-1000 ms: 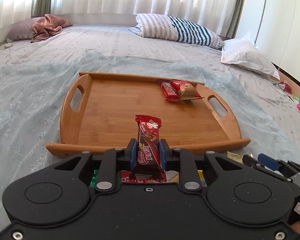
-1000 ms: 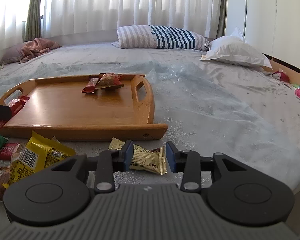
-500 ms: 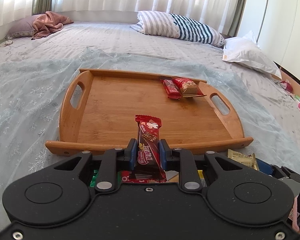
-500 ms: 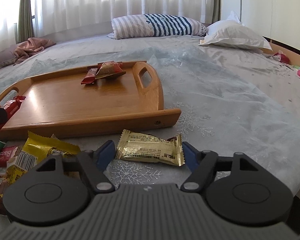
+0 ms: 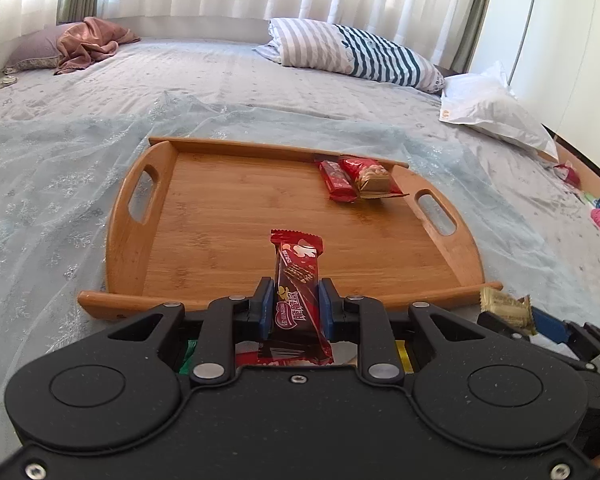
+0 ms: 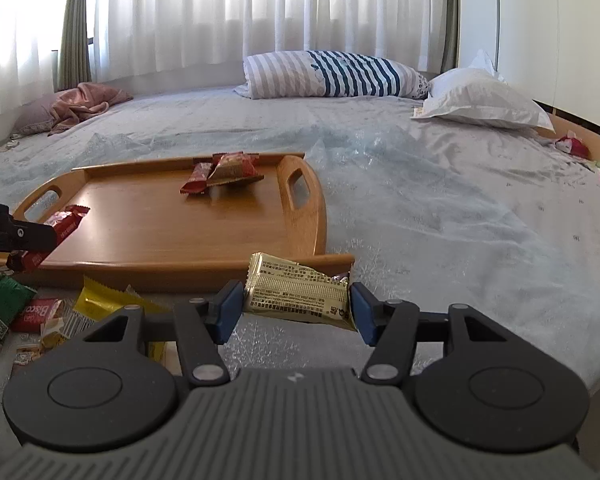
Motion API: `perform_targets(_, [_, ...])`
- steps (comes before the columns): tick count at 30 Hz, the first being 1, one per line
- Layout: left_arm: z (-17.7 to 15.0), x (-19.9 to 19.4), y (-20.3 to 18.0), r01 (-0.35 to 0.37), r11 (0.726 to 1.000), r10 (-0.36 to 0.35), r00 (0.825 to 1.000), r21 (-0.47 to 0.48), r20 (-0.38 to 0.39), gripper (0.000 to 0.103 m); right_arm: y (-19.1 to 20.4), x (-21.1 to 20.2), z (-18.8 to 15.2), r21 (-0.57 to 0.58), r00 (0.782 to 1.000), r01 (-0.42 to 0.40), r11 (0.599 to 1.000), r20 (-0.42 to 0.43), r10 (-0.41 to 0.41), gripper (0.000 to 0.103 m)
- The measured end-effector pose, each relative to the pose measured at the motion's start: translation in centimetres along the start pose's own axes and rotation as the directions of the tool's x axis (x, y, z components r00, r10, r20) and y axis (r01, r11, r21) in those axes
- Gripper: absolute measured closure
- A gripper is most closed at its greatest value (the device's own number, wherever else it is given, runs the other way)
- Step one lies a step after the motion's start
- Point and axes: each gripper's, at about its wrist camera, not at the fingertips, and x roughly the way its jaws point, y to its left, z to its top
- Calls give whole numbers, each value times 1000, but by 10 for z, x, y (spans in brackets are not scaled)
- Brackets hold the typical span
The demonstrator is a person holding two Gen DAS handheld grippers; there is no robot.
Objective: Organize snacks
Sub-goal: 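Lift both held bars and carry them over the tray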
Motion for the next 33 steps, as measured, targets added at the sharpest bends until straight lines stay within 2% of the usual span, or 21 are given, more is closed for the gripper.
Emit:
perform_targets(7, [23,13,5,20,1000,-20,1000,-6,-2,81,-2,9,29,-58,997,-59,997,50,61,42])
perform_targets(11, [40,23,12,17,1000,-17,1000,-26,-6,81,0,27,45,-78,994,-100,992,37,103,41])
perform_targets(16, [60,44,18,35,997,-36,999,-63,-25,81,12,48,58,-162,991,-124,979,25,130,41])
perform_targets(24, [94,96,15,36,995,-43,996,-97,-75,81,21,86,71,-199,977,-212,957,-37,209,41])
perform_targets(33, [124,158,11,8,990,-24,994,-142,-108,81,24,119,76,-207,967,-248,946,-102,232,41])
